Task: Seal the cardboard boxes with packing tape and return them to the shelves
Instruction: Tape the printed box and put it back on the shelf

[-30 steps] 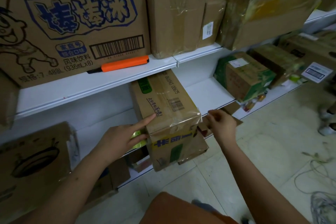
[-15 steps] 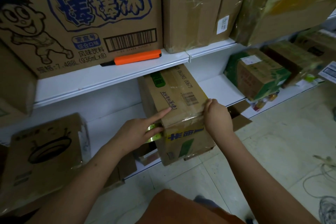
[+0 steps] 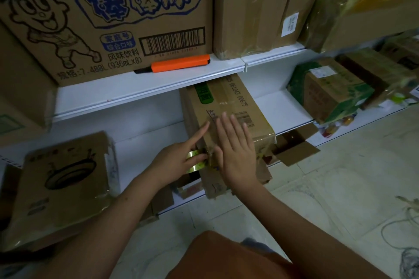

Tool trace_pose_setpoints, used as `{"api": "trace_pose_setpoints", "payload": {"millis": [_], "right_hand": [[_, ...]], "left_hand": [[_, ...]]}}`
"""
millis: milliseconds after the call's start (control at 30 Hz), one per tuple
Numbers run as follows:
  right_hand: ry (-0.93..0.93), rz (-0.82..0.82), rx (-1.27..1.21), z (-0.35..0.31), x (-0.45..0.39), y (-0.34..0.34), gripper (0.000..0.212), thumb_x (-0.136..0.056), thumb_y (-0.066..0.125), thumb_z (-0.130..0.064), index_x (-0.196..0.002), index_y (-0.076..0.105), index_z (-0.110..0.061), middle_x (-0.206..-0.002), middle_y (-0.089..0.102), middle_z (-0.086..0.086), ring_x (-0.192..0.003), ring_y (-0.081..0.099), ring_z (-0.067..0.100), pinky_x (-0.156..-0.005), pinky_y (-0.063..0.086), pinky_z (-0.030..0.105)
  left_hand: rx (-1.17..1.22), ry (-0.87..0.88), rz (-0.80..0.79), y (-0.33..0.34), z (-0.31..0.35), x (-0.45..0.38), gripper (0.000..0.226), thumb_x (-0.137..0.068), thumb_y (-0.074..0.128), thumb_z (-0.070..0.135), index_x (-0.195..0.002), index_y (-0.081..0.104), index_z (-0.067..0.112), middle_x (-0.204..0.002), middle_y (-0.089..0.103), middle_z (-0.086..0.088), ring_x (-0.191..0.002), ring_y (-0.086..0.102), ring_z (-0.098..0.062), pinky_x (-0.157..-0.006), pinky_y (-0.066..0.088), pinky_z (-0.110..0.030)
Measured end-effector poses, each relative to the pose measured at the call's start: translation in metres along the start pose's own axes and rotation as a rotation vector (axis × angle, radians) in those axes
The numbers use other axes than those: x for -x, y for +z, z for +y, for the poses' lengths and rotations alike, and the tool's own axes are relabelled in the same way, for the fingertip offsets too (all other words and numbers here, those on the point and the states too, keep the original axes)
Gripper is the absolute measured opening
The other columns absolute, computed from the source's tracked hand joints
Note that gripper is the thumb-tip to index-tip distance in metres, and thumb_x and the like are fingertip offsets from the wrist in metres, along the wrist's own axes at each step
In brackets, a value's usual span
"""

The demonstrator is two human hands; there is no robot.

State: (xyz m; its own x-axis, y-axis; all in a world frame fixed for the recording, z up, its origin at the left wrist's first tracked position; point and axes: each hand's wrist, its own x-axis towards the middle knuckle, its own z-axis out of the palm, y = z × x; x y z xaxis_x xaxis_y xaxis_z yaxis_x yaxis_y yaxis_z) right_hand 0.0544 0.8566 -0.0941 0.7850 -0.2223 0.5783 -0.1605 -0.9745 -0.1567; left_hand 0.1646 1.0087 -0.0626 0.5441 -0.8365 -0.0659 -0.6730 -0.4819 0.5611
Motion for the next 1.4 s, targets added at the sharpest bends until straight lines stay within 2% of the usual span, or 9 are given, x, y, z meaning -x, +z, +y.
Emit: {"api": "trace_pose_setpoints", "payload": {"millis": [233, 300, 367, 433, 633, 767, 933, 1133, 1400], "right_hand": [[-0.359, 0.025, 0.209, 0.028, -0.001, 0.014, 0.055, -0.107, 0.022, -0.039, -0.156, 0.022, -0.012, -0.163, 0.021, 0.007, -0.151, 0.017, 0.021, -0.125, 0.009, 0.039], [-0.209, -0.002, 0.188, 0.054, 0.004, 0.007, 0.061, -0.106, 0.019, -0.043, -0.158, 0.006, -0.014, -0.166, 0.002, 0.006, -0.153, 0.004, 0.022, -0.125, 0.002, 0.042], [0.049, 0.029, -0.015, 0.081, 0.012, -0.002, 0.060, -0.106, 0.013, -0.044, -0.158, 0.009, -0.012, -0.166, 0.003, 0.006, -0.153, 0.007, 0.021, -0.124, 0.015, 0.041], [0.242, 0.069, -0.332, 0.090, 0.017, -0.007, 0.061, -0.106, 0.019, -0.043, -0.158, 0.010, -0.014, -0.167, 0.000, 0.000, -0.153, 0.007, 0.008, -0.112, 0.034, 0.017], [0.610, 0.190, -0.800, 0.061, 0.015, -0.002, 0.058, -0.107, 0.027, -0.030, -0.159, 0.001, -0.022, -0.167, 0.007, -0.006, -0.151, 0.009, 0.003, -0.119, 0.013, 0.014], [0.454, 0.062, -0.232, 0.063, 0.020, -0.018, 0.074, -0.103, 0.025, -0.055, -0.159, 0.009, -0.010, -0.167, -0.005, 0.011, -0.154, -0.003, 0.022, -0.125, 0.005, 0.047], [-0.096, -0.002, 0.045, 0.040, 0.003, -0.014, 0.078, -0.099, 0.038, -0.064, -0.152, 0.035, -0.008, -0.161, 0.029, 0.010, -0.151, 0.022, 0.026, -0.124, 0.012, 0.046], [-0.115, 0.112, 0.013, 0.056, 0.004, -0.011, 0.058, -0.092, 0.065, -0.036, -0.142, 0.053, -0.010, -0.146, 0.054, 0.005, -0.138, 0.047, 0.024, -0.116, 0.031, 0.052], [0.009, -0.248, -0.107, 0.033, -0.017, -0.038, 0.065, -0.103, 0.015, -0.060, -0.150, 0.042, -0.024, -0.156, 0.040, -0.004, -0.148, 0.030, 0.015, -0.122, 0.017, 0.045]], "left_hand": [[0.049, 0.008, 0.031, 0.000, -0.006, -0.005, 0.075, -0.096, 0.052, 0.054, -0.132, -0.008, 0.080, -0.096, 0.065, 0.000, -0.085, 0.064, -0.017, -0.077, 0.056, -0.037], [0.071, 0.007, 0.014, -0.001, -0.008, -0.003, 0.074, -0.096, 0.053, 0.052, -0.140, -0.003, 0.073, -0.085, 0.061, -0.002, -0.079, 0.062, -0.016, -0.076, 0.055, -0.037], [0.092, 0.008, 0.006, -0.001, -0.009, -0.004, 0.075, -0.096, 0.055, 0.049, -0.143, 0.000, 0.071, -0.079, 0.058, -0.004, -0.075, 0.060, -0.016, -0.076, 0.054, -0.038], [0.120, 0.027, -0.004, 0.001, -0.004, -0.007, 0.075, -0.096, 0.056, 0.048, -0.143, 0.001, 0.071, -0.077, 0.057, -0.002, -0.076, 0.061, -0.016, -0.074, 0.053, -0.035], [0.179, 0.044, 0.000, 0.005, 0.006, -0.013, 0.076, -0.097, 0.058, 0.042, -0.143, 0.004, 0.071, -0.092, 0.066, -0.003, -0.086, 0.063, -0.014, -0.080, 0.050, -0.030], [0.197, 0.025, -0.009, 0.004, 0.005, -0.015, 0.078, -0.094, 0.061, 0.042, -0.141, 0.008, 0.072, -0.081, 0.058, -0.006, -0.079, 0.062, -0.016, -0.090, 0.053, -0.037], [0.242, 0.037, -0.020, 0.013, 0.017, -0.026, 0.075, -0.092, 0.062, 0.047, -0.139, 0.010, 0.074, -0.075, 0.058, 0.005, -0.076, 0.064, -0.015, -0.093, 0.053, -0.050], [0.406, -0.011, 0.025, 0.014, 0.014, -0.028, 0.068, -0.095, 0.050, 0.057, -0.149, 0.009, 0.061, -0.100, 0.066, 0.011, -0.095, 0.066, -0.009, -0.091, 0.054, -0.044], [0.367, -0.095, 0.049, 0.018, 0.018, -0.018, 0.066, -0.071, 0.049, 0.079, -0.128, 0.043, 0.043, -0.097, 0.066, 0.012, -0.089, 0.066, -0.003, -0.085, 0.058, -0.042]]}}
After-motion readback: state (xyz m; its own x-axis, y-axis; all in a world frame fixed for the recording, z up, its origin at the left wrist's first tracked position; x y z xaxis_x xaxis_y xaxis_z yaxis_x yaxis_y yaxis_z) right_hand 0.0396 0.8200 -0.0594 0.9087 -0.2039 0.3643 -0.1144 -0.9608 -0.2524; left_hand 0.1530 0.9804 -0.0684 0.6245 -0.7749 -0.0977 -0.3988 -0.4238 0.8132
